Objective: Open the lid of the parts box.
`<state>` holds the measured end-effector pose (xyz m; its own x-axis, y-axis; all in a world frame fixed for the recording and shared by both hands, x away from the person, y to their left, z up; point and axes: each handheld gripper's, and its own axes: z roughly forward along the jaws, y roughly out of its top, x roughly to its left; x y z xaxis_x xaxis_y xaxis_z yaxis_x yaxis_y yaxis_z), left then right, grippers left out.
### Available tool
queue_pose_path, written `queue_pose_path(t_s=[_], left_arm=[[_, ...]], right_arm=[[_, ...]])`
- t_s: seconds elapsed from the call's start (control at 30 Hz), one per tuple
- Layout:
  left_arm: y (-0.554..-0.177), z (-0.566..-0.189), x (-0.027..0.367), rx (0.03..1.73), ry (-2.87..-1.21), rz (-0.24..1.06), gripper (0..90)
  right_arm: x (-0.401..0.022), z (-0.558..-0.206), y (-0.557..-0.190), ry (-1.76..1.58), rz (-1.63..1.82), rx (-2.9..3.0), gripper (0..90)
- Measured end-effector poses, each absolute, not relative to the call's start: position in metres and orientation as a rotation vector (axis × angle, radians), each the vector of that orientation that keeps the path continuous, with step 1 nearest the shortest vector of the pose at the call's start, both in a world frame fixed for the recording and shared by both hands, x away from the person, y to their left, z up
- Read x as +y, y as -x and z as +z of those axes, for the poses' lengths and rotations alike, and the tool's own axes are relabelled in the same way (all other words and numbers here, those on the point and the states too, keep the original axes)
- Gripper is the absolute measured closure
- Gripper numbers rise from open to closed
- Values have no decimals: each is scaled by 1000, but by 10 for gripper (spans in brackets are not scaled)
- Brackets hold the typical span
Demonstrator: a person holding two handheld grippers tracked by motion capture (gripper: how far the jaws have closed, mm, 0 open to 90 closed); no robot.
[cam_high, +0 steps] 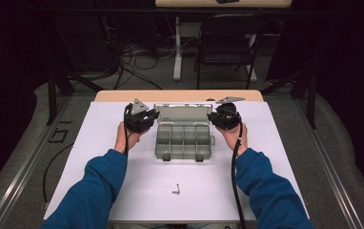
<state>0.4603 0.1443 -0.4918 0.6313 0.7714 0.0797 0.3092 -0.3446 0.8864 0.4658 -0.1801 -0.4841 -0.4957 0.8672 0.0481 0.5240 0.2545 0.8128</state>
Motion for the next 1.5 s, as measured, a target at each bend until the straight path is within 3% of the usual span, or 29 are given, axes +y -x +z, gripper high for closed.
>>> queue_pose_path(t_s=[1.5], left_arm=[[-484, -509, 135, 946, -1949, 631, 751]], right_arm=[[-179, -498, -486, -1378, 1143, 2065, 820]])
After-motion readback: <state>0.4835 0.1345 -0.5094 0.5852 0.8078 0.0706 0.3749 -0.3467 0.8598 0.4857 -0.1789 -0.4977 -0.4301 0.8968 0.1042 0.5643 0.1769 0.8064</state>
